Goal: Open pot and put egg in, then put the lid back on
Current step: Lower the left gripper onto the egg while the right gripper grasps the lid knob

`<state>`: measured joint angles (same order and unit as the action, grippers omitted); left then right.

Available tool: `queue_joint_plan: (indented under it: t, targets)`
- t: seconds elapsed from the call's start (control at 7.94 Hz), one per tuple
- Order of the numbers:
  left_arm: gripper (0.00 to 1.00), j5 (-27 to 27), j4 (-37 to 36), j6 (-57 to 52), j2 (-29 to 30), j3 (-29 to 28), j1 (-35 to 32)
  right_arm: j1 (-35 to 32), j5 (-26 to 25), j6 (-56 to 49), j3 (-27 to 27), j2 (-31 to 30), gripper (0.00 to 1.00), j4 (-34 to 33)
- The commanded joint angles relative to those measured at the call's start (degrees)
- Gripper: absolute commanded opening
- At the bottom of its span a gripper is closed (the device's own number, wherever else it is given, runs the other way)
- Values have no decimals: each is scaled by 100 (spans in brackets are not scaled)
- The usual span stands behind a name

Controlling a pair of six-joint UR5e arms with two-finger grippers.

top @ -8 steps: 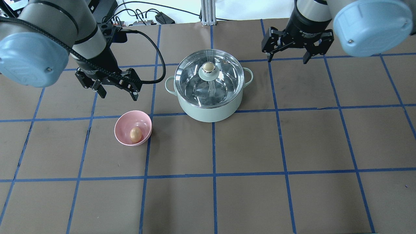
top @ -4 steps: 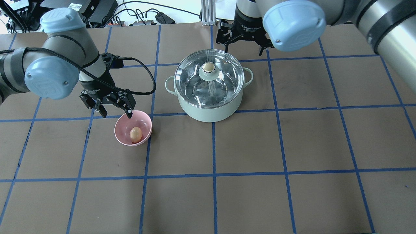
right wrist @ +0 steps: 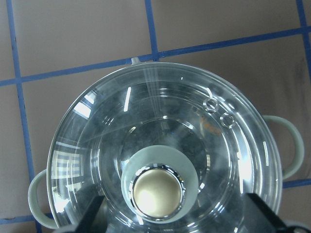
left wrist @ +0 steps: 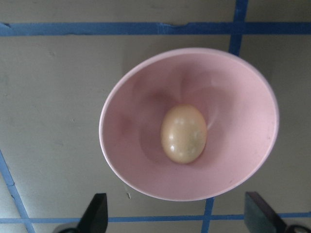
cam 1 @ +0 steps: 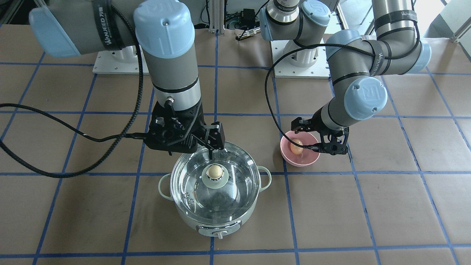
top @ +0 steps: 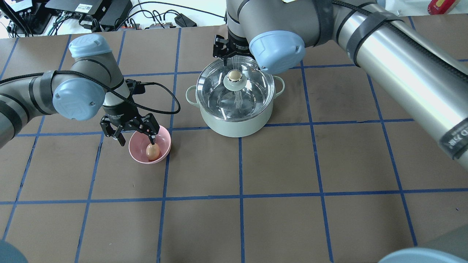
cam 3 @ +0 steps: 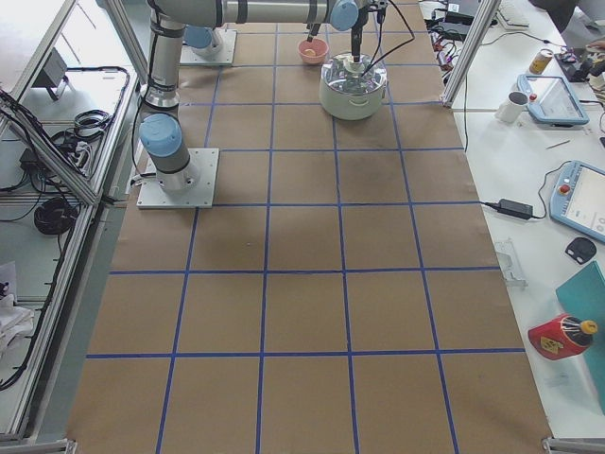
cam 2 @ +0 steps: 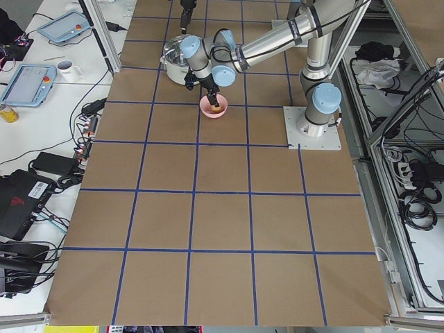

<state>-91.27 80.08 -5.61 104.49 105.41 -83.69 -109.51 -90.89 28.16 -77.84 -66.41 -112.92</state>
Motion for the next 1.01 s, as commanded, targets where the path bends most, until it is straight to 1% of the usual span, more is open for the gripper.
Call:
queue_joint_plan:
  t: [0.0, 0.38, 0.5, 0.76, 0.88]
  targets:
    - [98, 48, -377, 174, 448, 6, 2, -123, 54, 49, 6, 312, 100, -231]
    - [98, 65, -598, 165, 528, -12, -33, -123, 54, -56, -3, 366, 100, -213]
    - [98, 126, -608, 165, 546, -3, -33, -123, 54, -56, -12, 418, 99, -204]
    - [97, 145, -687, 200, 669, 6, -33, -123, 63, -74, -29, 419, 93, -160]
    - [97, 145, -687, 200, 696, 15, -42, -123, 63, -74, -29, 419, 93, -160]
